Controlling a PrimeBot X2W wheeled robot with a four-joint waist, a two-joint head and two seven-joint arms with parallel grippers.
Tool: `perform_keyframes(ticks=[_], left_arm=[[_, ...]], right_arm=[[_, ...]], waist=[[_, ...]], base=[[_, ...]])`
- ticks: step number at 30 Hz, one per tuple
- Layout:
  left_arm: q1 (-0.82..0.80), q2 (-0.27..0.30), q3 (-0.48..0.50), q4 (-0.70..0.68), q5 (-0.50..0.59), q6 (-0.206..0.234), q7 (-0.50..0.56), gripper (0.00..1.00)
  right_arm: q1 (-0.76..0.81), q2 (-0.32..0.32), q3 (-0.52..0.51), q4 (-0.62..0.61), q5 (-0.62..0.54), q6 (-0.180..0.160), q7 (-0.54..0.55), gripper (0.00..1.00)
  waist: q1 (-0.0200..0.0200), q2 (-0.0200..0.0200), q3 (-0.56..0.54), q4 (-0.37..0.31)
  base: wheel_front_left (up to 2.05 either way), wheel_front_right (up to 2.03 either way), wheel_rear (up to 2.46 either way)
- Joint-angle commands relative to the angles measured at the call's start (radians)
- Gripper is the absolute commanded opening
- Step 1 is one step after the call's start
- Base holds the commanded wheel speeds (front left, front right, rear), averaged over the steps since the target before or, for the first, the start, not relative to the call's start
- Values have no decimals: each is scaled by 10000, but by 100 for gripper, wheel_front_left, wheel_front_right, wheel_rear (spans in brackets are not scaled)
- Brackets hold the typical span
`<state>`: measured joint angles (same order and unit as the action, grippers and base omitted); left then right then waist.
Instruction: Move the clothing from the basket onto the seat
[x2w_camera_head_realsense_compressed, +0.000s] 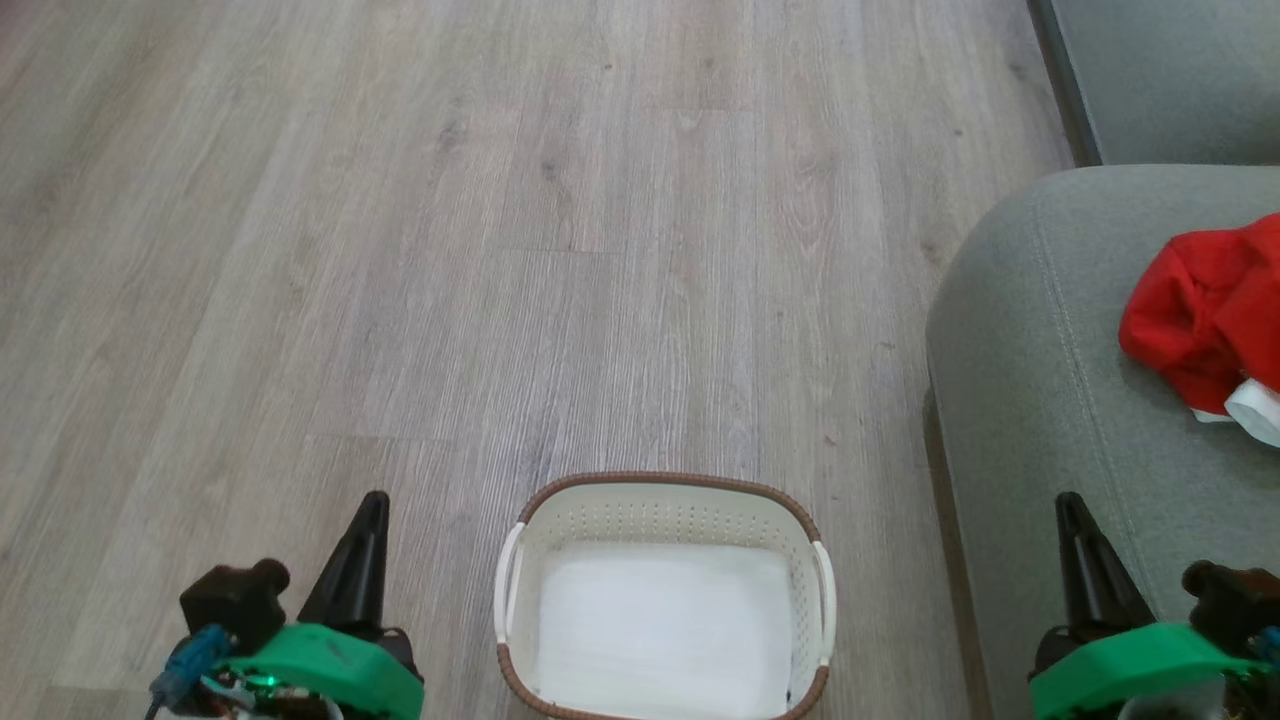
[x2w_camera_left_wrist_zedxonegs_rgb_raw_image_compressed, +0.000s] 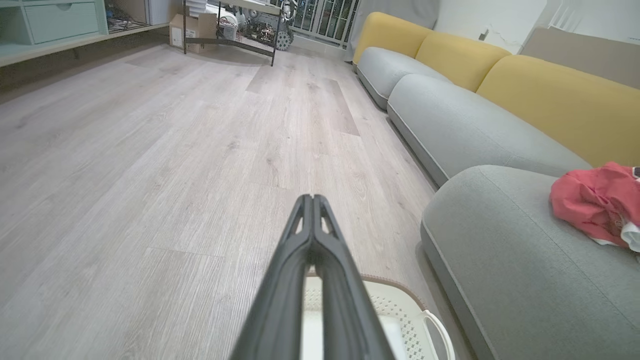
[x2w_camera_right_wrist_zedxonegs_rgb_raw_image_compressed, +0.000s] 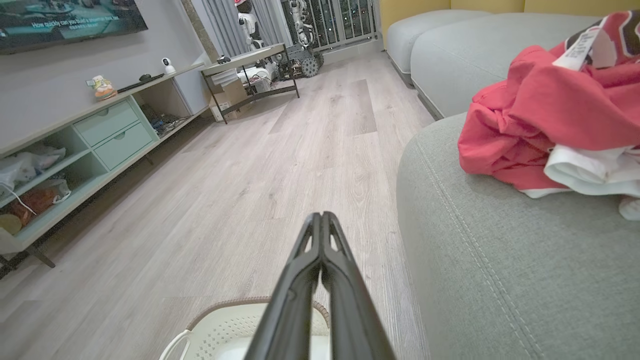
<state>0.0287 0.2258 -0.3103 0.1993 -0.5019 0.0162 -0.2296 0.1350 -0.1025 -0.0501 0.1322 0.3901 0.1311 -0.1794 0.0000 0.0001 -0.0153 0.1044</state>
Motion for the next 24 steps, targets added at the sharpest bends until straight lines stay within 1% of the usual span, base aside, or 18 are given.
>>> perform_keyframes(ticks=[1,24], left_arm=[[-412,32,227,-304,-211,-80,41,0],[-605,-296,987,-143,-2359,-352,684,0]], right_arm=[[-305,-92,-40,-292,245,0,40,0],[-722,7,-133,-11,2604,-1,587,0]], waist=[[0,-1,2,-10],[0,-1,37,-212]], base=[[0,0,0],[0,0,0]])
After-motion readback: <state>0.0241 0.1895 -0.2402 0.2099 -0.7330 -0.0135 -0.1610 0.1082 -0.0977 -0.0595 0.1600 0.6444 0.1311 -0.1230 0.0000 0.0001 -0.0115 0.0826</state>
